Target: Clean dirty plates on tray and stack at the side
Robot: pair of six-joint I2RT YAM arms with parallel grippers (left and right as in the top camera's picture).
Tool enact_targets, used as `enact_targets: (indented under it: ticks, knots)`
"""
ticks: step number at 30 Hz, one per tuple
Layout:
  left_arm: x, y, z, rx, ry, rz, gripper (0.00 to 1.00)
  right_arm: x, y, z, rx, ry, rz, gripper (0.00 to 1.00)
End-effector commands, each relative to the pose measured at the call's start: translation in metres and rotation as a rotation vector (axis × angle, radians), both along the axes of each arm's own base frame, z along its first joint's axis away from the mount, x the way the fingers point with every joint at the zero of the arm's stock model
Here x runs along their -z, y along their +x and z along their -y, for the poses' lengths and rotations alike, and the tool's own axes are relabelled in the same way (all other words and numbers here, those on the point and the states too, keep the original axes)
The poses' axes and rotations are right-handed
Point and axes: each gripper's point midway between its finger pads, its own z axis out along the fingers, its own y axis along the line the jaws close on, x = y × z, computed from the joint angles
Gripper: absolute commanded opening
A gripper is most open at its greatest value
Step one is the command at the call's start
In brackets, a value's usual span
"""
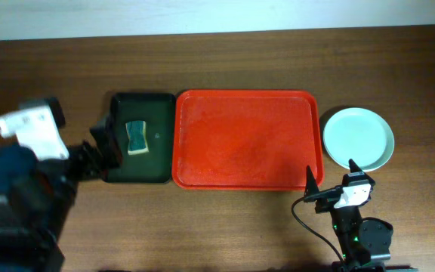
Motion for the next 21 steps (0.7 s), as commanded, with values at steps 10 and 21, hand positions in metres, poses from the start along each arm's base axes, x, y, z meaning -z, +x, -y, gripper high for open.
enact_targets:
  ticks: [10, 21]
  knots:
    - [0.147, -0.043, -0.003, -0.004, -0.006, 0.048, 0.99, 0.003, 0.0, 0.004, 0.019, 0.011, -0.008, 0.99]
    - [0.131, -0.031, -0.004, -0.012, -0.04, 0.506, 0.99, 0.003, 0.0, 0.004, 0.019, 0.011, -0.007, 0.98]
